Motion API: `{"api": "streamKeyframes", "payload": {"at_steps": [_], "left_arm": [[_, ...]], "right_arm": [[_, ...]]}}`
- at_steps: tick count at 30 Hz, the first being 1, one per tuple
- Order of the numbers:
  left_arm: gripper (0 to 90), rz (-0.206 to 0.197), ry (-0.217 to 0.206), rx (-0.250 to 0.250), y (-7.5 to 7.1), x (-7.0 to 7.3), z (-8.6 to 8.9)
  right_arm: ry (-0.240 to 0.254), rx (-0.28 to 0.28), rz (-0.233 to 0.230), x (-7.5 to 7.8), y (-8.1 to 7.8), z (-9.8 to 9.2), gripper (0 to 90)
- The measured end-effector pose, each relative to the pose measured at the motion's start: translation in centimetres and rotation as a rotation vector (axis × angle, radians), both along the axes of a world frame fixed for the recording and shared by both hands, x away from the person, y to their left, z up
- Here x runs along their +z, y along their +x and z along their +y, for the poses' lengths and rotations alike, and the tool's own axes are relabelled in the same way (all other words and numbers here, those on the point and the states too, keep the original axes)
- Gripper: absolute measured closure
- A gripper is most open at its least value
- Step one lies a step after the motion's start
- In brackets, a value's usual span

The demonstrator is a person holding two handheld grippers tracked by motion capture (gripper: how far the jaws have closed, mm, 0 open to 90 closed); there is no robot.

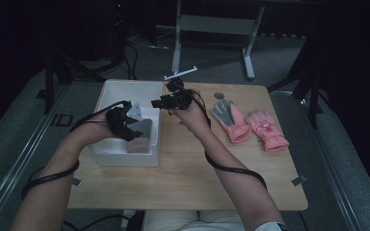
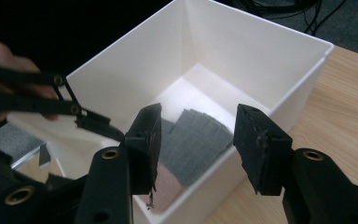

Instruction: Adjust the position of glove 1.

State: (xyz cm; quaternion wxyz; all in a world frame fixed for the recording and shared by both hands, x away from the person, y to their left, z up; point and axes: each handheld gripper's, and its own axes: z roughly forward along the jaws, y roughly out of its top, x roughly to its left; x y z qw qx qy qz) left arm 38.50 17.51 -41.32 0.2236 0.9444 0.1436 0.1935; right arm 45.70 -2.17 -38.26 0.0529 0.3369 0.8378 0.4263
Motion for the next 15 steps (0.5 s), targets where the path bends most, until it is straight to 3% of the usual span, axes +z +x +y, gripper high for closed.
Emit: {"api": "streamKeyframes", "payload": {"at_steps": [8,15], "left_arm": [[45.0,-0.011,-0.102,-0.023,-0.4,1.8,-2.0],[47.0,0.014,-0.139,-0.069,-0.9,2.7,-4.8]], "right_arm": [[-0.014,0.006,-0.032,0.1,-1.2,-3.2,52.4],[-0.031,-0.017,-0.042,-0.6,-1.8,-6.3,52.4]]}}
